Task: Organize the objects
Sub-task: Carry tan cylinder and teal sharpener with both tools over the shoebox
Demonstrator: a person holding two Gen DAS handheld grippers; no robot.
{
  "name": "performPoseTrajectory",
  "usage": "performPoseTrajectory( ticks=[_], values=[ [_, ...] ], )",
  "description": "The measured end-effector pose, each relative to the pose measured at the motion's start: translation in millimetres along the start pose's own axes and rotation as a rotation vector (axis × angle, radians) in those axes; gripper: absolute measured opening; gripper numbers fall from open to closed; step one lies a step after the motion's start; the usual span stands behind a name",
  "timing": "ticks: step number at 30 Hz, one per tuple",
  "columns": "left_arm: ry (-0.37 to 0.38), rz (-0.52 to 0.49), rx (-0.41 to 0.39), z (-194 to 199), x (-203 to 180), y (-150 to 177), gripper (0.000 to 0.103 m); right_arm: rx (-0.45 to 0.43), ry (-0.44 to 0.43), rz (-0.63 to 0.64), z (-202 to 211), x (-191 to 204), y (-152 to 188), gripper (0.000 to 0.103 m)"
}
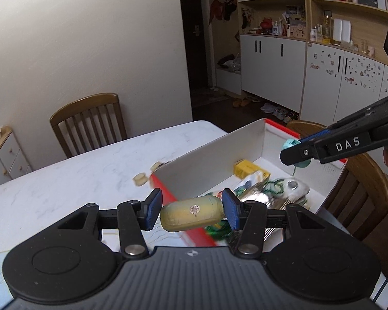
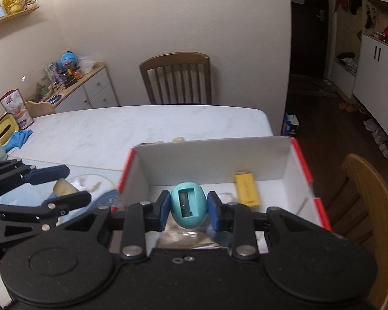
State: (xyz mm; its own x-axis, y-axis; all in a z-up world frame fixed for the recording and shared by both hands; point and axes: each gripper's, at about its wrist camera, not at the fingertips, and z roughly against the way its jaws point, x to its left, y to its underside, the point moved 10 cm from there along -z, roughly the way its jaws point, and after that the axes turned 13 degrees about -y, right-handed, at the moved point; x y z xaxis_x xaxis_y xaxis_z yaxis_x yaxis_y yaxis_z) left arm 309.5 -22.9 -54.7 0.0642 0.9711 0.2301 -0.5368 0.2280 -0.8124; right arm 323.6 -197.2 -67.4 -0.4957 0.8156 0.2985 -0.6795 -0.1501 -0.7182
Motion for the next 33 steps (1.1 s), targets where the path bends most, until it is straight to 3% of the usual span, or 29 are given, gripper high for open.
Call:
performPoseTrajectory(
  ticks=[16,33],
  values=[
    [0.006,-0.015,0.049,-53.9,-49.4,-27.4,0.050,0.069,-0.005,0.007,-3.8,-56.7,24.5,0.029],
    [-0.005,0.000,0.229,-149.7,-85.4,-25.0,0.050,0.213,0.008,0.074,-44.8,-78.5,49.9,0.029]
  ],
)
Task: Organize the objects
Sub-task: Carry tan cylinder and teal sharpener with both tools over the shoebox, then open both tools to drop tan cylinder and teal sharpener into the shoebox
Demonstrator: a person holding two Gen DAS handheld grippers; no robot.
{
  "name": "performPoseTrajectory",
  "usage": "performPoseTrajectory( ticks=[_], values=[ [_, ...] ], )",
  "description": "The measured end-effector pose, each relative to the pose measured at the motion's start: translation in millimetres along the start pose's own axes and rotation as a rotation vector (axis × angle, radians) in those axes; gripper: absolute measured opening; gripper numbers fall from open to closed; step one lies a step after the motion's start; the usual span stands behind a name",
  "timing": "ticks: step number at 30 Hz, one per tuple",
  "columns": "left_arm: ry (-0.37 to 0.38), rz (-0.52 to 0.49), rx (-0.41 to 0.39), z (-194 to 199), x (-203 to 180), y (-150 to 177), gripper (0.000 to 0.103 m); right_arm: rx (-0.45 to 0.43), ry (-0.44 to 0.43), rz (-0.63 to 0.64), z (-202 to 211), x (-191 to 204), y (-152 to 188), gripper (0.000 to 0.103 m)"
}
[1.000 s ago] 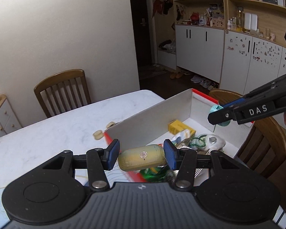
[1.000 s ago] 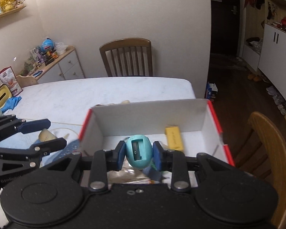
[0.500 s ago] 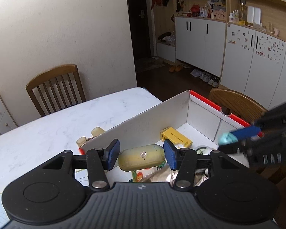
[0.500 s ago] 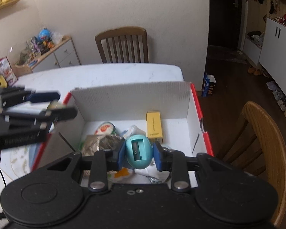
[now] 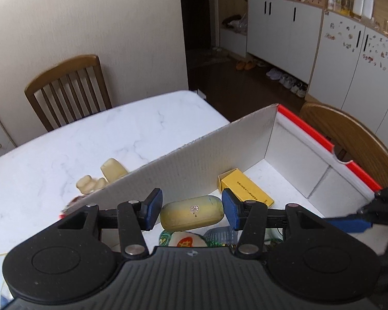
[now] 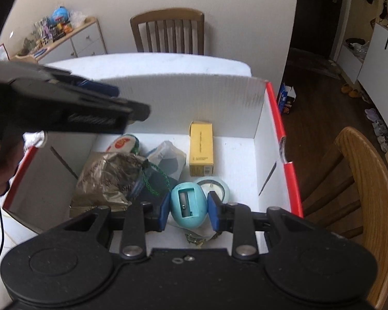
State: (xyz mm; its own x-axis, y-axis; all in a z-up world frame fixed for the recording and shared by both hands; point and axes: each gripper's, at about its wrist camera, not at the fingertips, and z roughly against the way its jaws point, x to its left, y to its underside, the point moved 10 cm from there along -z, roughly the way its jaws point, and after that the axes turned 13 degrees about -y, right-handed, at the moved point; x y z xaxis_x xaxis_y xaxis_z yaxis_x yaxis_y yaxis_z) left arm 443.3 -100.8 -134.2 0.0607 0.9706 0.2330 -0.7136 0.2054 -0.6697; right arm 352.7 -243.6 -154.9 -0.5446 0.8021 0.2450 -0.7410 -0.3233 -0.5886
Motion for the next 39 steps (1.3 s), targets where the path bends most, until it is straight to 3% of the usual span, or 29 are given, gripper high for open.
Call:
performPoseTrajectory(
  ticks=[18,26,30,39],
  values=[
    [0.027,0.008,0.163,-40.7,-13.2,18.2,0.050,0.014,0.002,0.008,-10.8,-8.5,2.9,0.030],
    [0.033,0.025,0.173,-41.5,-10.3,19.2,0.051,0.008,-0.022,-0.027,-4.9,-11.3,6.3,0.034],
    [0.027,0.022,0.159,-37.6,-10.0,18.2,0.061,0.000,-0.031,-0.041,-2.8,-11.5,6.0,0.035],
    [0.027,0.034,0.118,-18.0,-7.0,13.5,0.061,-0.037,-0.042,-0.061,8.0,-9.5,-0.3,0.038]
  ],
)
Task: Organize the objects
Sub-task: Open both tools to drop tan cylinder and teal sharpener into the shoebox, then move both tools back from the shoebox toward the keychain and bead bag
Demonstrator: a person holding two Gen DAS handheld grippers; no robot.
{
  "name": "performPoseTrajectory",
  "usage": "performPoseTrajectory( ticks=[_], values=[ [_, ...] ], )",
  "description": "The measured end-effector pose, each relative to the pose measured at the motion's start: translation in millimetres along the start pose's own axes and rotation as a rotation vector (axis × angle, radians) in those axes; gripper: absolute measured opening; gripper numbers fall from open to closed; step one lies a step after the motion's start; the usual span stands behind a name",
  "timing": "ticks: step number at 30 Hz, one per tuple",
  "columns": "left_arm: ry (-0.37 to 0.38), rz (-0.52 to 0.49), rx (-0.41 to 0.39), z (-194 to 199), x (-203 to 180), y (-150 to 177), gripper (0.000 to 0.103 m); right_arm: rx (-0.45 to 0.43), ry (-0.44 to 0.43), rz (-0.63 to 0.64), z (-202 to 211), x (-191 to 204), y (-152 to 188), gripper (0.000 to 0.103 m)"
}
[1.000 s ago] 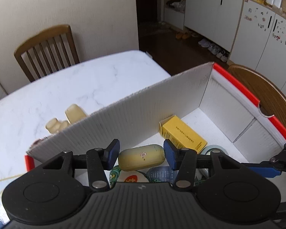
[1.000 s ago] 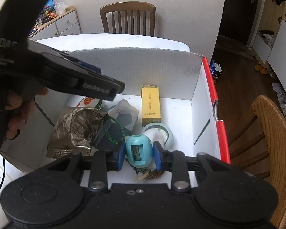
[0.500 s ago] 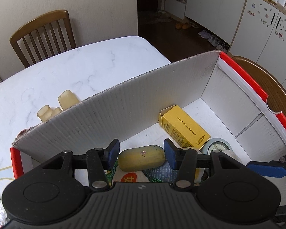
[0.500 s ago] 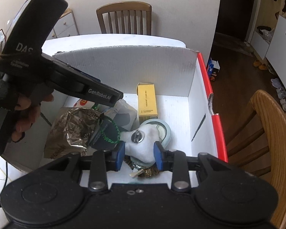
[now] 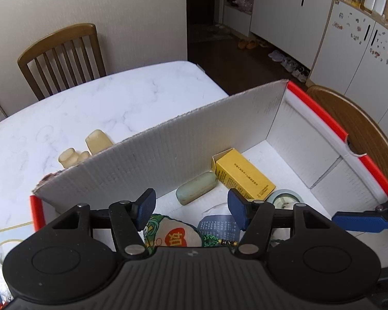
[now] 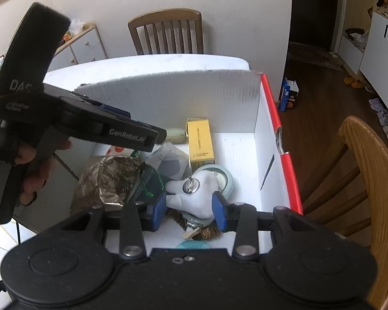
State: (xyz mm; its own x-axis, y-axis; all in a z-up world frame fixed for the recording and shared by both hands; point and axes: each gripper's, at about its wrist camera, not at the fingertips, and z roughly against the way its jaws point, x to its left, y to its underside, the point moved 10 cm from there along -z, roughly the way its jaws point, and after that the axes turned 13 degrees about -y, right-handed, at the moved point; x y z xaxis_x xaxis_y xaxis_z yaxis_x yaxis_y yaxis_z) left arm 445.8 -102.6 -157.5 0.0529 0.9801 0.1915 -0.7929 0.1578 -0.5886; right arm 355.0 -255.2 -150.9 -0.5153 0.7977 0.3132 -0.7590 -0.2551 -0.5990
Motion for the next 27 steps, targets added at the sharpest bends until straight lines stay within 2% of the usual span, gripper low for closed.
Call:
performPoseTrajectory(
  ticks=[5,9,18,21,25,27],
  values=[
    [0.004,0.010,-0.038,19.5,4.4,-0.8,0.061,-0.019,-0.004,-0.002,7.9,4.8,-4.3,0.041],
    [-0.006,0.009,-0.072,36.1,11.2,1.6,0.061,-0.042,-0.008,0.004,14.0,10.5,-7.3,0.053],
    [0.002,0.048,-0.144,79.9,35.4,5.5,0.061,-0.085,-0.019,0.012,27.7,30.7,-16.3,0.064],
    [0.010,0.068,-0.158,92.3,45.0,8.8,0.066,-0.098,-0.019,0.020,30.8,39.5,-18.8,0.068],
    [0.012,0.081,-0.174,106.8,58.1,15.3,0.066,-0.120,-0.012,0.033,35.1,52.1,-20.0,0.071],
    [0.007,0.086,-0.180,112.7,64.5,19.1,0.067,-0.130,-0.010,0.041,36.9,59.0,-20.2,0.077]
  ],
)
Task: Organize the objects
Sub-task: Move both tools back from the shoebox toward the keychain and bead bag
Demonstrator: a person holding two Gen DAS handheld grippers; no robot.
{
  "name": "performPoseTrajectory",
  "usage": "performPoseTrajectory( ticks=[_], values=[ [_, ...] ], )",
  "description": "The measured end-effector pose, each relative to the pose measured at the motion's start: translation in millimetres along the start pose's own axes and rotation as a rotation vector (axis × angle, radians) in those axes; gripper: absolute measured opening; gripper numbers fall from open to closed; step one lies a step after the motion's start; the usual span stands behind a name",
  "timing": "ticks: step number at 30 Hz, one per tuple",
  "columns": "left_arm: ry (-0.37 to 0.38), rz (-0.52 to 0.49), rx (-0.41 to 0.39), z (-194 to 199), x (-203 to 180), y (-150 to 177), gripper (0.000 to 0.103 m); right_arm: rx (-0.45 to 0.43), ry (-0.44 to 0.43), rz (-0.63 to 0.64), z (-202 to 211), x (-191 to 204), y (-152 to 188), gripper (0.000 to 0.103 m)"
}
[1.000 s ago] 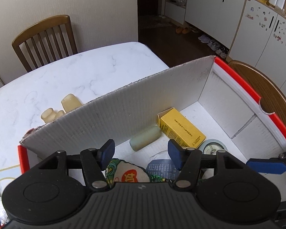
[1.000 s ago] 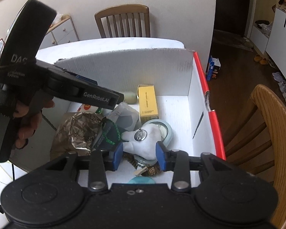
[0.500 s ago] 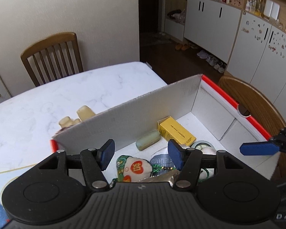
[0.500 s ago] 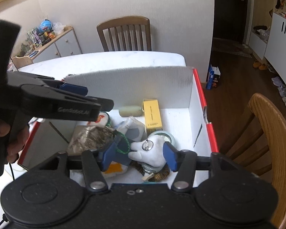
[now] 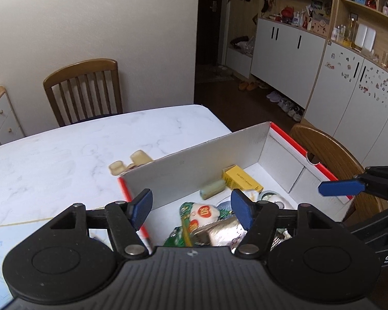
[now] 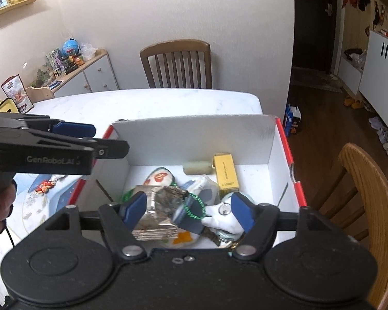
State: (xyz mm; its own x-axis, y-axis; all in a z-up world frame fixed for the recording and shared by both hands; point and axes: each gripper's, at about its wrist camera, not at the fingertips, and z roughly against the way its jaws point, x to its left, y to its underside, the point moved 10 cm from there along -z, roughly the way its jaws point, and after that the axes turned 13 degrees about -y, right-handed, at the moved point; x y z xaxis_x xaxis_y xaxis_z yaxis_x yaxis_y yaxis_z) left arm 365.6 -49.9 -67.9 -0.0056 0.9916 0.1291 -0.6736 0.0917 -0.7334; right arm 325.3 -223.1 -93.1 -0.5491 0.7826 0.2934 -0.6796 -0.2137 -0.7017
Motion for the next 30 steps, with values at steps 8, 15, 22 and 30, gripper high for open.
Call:
performPoseTrajectory(
  ticks=[8,15,22,30],
  values=[
    [-0.021,0.006,-0.040,24.2,30.2,11.3,0.080,-0.032,-0.007,-0.018,4.4,24.3,-5.0,0.087],
    [-0.043,0.005,-0.060,39.4,59.6,22.1,0.083,-0.061,0.023,0.006,1.0,48.3,-8.8,0.092],
    [-0.044,0.023,-0.045,45.1,91.6,35.1,0.084,-0.062,0.011,0.001,-10.6,75.9,-12.8,0.093],
    [-0.039,0.066,-0.037,44.7,131.0,49.4,0.087,-0.042,-0.020,0.025,-30.2,113.2,-18.4,0.093]
  ],
)
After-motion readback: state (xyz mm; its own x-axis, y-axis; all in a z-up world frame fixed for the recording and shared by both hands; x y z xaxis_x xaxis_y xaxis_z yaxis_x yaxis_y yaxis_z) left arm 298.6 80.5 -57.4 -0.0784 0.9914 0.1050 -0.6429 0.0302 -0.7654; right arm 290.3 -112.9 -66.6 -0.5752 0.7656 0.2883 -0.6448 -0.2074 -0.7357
